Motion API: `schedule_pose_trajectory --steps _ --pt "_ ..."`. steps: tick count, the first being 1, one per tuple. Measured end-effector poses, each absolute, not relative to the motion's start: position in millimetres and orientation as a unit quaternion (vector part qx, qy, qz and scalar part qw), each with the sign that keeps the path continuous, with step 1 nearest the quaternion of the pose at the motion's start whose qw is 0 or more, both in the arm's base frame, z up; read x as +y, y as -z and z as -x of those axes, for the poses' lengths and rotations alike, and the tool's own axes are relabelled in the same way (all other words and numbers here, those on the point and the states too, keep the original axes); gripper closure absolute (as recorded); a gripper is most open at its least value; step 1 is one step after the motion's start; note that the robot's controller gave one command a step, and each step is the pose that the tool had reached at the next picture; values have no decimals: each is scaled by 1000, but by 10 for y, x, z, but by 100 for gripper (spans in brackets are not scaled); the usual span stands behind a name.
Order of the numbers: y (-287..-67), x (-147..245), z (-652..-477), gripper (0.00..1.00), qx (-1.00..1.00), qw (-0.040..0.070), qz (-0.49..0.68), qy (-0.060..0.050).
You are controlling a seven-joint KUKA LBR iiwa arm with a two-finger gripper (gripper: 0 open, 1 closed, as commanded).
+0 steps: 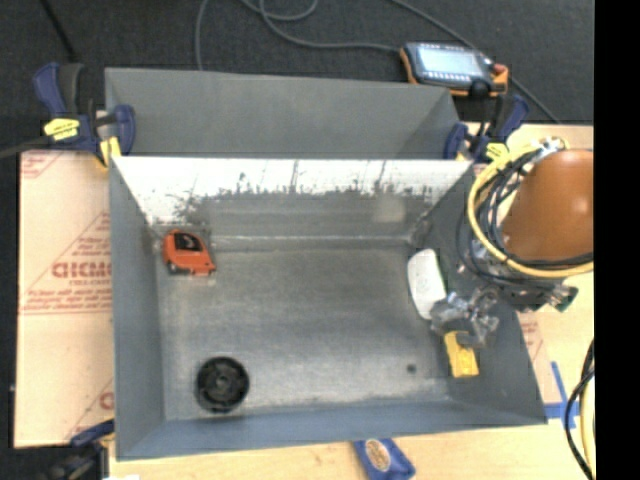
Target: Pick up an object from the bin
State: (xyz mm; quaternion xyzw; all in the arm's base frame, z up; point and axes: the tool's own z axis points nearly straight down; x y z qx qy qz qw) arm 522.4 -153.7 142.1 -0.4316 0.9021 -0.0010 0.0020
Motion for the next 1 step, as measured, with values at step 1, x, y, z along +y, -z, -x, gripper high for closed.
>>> schedule_pose_trajectory --steps 1 --pt "-1506 -1537 -5226 100 902 2 431 1"
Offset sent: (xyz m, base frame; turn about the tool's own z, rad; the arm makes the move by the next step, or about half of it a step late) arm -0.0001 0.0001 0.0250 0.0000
